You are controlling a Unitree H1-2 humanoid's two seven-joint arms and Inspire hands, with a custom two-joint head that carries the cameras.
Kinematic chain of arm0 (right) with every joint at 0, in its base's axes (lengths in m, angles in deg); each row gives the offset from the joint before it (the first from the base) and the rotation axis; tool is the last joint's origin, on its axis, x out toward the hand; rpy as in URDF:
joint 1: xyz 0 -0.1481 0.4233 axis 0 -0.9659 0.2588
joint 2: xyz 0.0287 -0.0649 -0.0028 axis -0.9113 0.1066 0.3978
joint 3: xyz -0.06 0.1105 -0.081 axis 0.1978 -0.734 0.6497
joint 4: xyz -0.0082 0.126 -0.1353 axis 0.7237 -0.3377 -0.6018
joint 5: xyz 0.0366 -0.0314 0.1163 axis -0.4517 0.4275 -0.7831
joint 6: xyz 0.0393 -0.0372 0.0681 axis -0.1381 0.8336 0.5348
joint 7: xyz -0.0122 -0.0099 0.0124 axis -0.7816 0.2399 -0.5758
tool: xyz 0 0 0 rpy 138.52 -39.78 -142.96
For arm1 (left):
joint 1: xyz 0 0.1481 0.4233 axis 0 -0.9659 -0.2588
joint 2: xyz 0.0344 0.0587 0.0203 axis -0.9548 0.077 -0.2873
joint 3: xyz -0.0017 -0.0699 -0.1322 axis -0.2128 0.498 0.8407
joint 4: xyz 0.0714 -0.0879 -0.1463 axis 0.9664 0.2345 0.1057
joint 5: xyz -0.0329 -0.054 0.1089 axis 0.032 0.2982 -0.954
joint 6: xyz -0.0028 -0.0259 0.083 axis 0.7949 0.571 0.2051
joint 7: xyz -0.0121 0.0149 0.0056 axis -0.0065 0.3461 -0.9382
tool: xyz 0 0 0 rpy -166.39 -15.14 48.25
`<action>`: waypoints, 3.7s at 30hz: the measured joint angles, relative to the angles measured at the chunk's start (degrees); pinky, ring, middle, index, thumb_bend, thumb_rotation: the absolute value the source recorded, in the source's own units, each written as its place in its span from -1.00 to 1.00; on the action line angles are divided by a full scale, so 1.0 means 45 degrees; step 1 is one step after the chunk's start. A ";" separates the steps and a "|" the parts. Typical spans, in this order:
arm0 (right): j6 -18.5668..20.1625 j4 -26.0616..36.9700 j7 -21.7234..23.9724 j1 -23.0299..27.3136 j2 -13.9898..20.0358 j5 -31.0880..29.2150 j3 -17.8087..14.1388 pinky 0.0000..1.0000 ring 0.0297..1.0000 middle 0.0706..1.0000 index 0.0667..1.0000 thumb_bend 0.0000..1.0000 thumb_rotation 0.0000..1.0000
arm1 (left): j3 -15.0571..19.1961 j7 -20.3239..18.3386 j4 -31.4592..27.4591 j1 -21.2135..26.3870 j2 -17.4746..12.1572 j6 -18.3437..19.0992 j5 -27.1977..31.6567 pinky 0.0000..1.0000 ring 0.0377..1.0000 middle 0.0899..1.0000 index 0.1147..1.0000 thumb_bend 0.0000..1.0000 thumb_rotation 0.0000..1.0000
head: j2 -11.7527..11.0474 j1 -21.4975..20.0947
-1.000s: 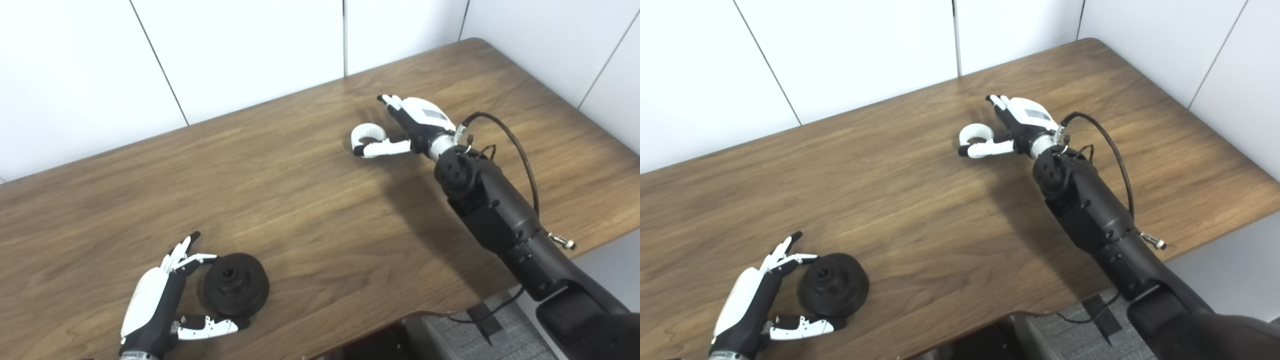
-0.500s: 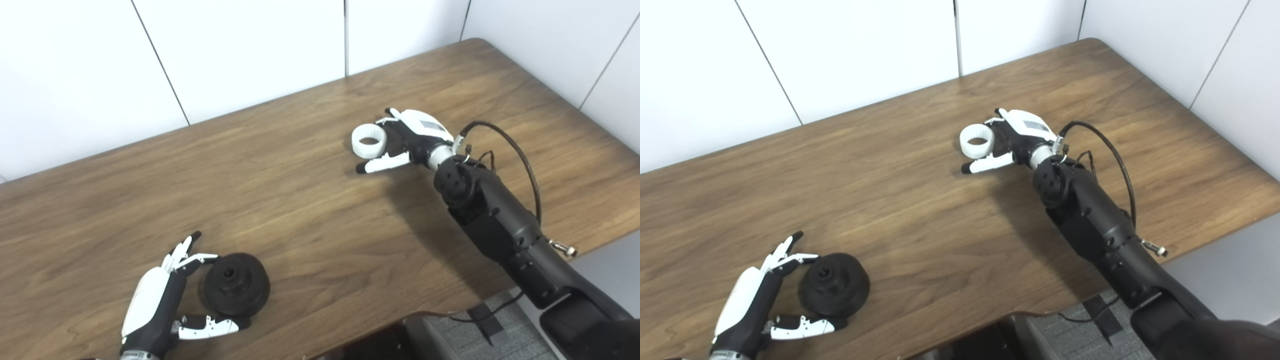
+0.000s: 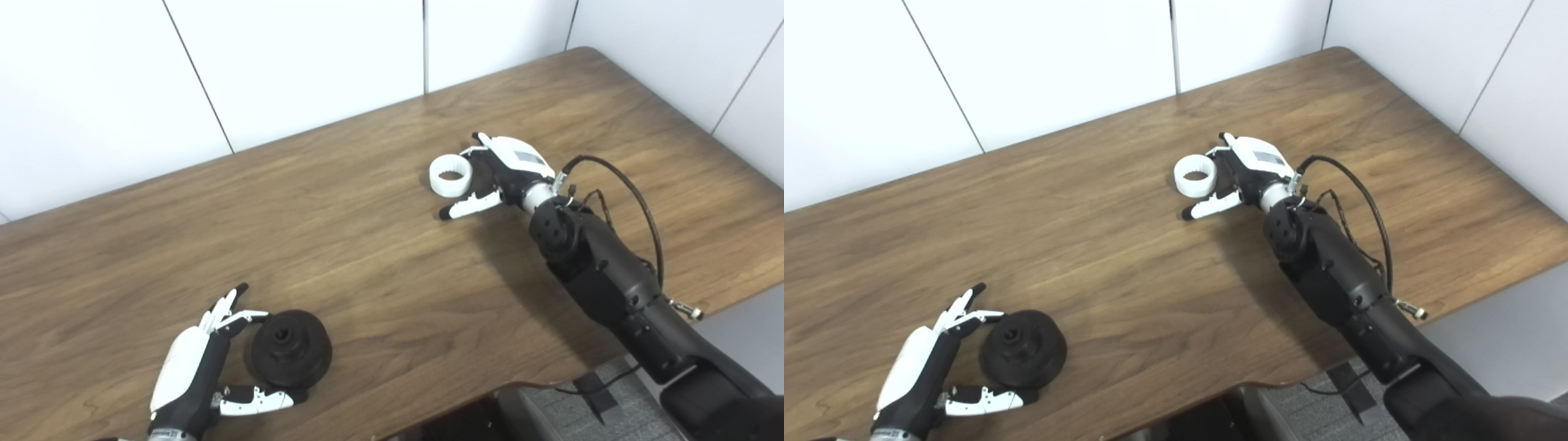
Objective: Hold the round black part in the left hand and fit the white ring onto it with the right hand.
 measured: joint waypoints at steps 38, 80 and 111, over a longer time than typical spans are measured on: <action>-0.1452 -0.1067 -0.4241 -0.0065 -0.1591 -0.0524 -0.0144 1.00 0.95 0.79 -0.09 0.03 -0.71 | 0.0063 -0.0387 -0.0265 0.0005 -0.0009 0.0246 -0.0098 1.00 1.00 1.00 0.19 1.00 -0.41 | 0.0215 0.0137; -0.2035 0.2253 -0.4157 -0.1490 -0.2341 -0.0715 -0.0134 1.00 0.91 0.72 -0.11 0.04 -0.72 | 0.0052 -0.0383 -0.0346 0.0044 0.0308 0.0325 -0.0291 1.00 1.00 1.00 0.19 1.00 -0.42 | 0.0508 0.1171; -0.2966 0.6246 -0.1709 -0.2916 -0.3568 -0.0700 0.1423 0.93 0.86 0.68 -0.11 0.04 -0.71 | -0.0310 -0.0367 -0.0346 0.0180 0.1328 0.0493 -0.1443 1.00 1.00 1.00 0.18 1.00 -0.40 | 0.0938 0.4413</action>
